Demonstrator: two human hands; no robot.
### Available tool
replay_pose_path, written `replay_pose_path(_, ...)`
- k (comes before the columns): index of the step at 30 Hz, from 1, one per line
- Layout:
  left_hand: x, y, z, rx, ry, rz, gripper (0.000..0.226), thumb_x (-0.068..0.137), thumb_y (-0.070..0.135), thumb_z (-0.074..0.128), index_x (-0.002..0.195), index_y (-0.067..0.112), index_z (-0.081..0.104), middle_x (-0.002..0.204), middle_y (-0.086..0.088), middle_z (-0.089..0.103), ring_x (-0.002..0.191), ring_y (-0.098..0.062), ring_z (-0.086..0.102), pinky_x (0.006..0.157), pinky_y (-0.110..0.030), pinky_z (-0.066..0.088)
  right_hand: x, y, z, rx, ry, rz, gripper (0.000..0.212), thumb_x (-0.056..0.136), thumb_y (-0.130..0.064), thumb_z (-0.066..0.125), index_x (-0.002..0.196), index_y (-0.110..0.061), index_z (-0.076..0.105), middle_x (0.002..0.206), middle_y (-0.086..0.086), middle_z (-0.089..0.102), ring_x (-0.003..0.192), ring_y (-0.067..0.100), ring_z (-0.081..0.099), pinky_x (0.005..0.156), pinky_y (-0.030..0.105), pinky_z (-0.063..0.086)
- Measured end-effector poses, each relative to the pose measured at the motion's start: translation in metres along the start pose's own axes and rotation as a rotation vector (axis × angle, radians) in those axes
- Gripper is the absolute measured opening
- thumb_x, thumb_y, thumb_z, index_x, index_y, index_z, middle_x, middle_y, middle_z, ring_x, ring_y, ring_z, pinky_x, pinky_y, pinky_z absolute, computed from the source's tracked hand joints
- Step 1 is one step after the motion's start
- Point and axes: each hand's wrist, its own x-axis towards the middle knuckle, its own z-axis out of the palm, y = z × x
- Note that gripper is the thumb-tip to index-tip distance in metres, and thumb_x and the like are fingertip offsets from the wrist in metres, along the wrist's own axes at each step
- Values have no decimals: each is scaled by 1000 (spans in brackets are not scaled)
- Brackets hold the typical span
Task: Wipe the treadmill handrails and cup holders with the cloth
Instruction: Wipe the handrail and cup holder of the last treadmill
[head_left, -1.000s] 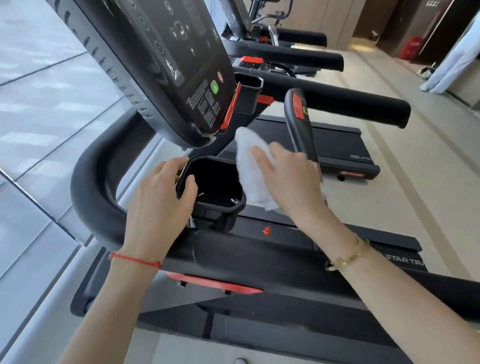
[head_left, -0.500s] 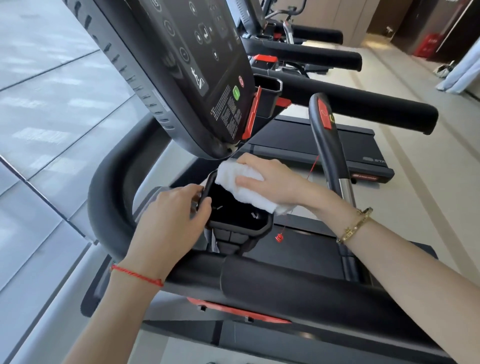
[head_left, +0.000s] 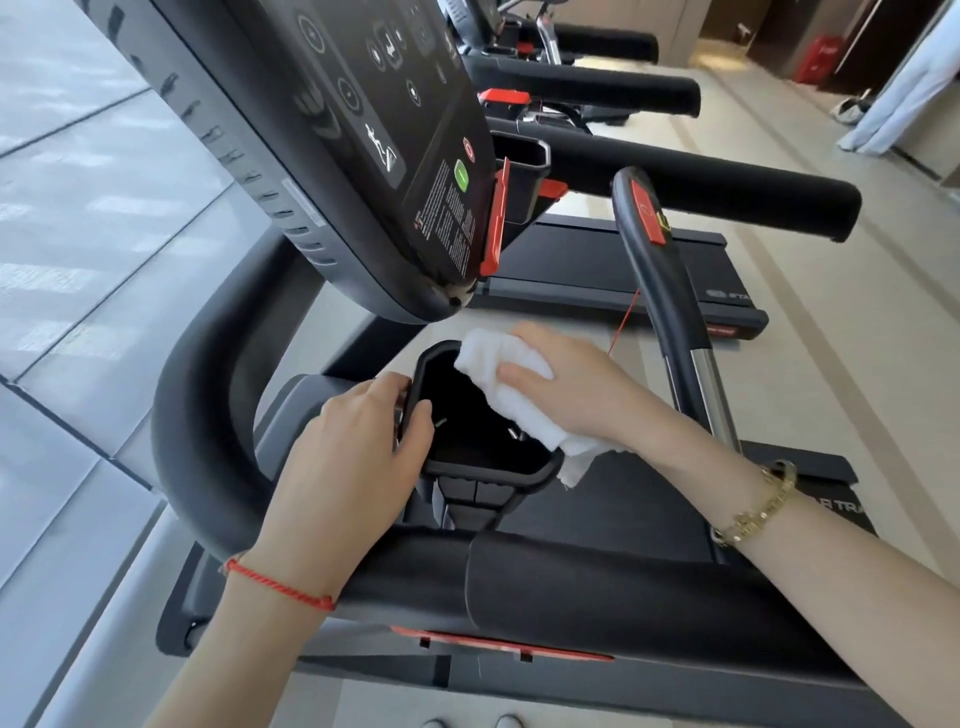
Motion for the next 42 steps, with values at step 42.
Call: replay_pose_path(42, -5, 6, -5, 6, -23, -33, 30, 97, 37, 47, 105, 13, 65, 81, -2, 68, 71, -23, 65, 66, -45, 56, -33, -2, 3, 197, -85, 110, 49, 102, -43, 37, 143, -23, 21, 107, 4, 55, 81, 9, 58, 62, 25, 43)
